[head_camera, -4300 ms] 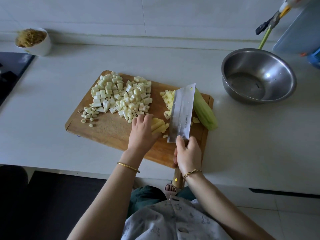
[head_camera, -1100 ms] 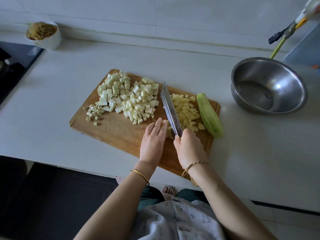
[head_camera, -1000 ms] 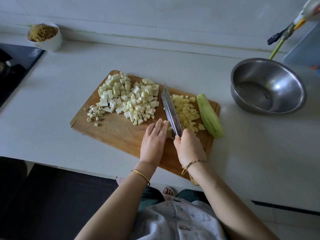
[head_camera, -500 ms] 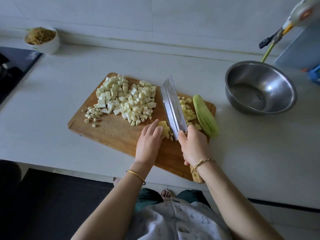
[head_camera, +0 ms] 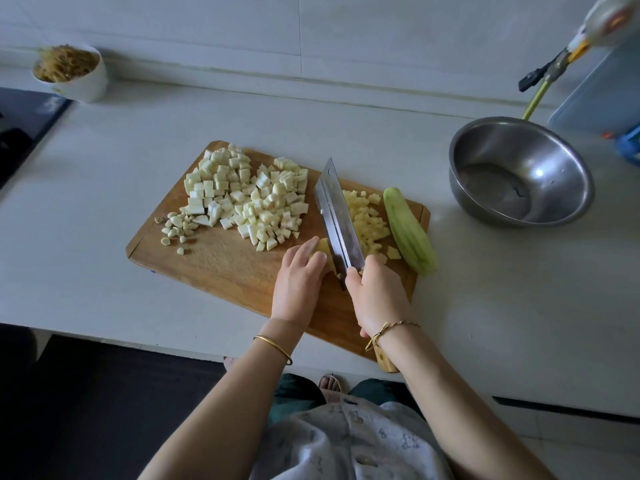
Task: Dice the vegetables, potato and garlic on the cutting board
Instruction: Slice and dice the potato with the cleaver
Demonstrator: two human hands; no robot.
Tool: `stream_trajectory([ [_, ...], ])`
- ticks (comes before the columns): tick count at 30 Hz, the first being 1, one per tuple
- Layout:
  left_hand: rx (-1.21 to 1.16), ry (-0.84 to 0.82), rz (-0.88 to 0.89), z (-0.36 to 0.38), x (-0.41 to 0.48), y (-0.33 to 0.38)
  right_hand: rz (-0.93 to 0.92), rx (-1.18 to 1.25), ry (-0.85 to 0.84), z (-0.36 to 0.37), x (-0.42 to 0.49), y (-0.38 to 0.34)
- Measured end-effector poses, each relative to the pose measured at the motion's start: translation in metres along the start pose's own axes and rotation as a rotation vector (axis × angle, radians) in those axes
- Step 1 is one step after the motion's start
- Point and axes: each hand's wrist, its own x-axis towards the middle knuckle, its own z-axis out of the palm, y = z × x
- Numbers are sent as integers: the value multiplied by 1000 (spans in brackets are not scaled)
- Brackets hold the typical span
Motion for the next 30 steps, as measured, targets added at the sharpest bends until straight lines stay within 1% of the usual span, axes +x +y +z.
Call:
stream_trajectory([
  [5,-31,-17,-6,0,-1,-3,53,-38,-48,4,3,-3],
  [9,-32,-11,9,-2,0,-2,66,-42,-56,8,5,-3],
  [12,-27,-35,-1,-3,1,-2,76,0,-49,9,9,0],
  [17,-38,-50,31,-5,4,-7,78,122,-5,5,17,0],
  [20,-70,-59,-2,-6,2,-10,23,124,28,0,13,1],
  [24,-96,-80,-69,-6,0,-11,18,133,3,-3,8,2],
  [30,-96,-66,-56,-6,0,-10,44,135,-38,-2,3,4],
])
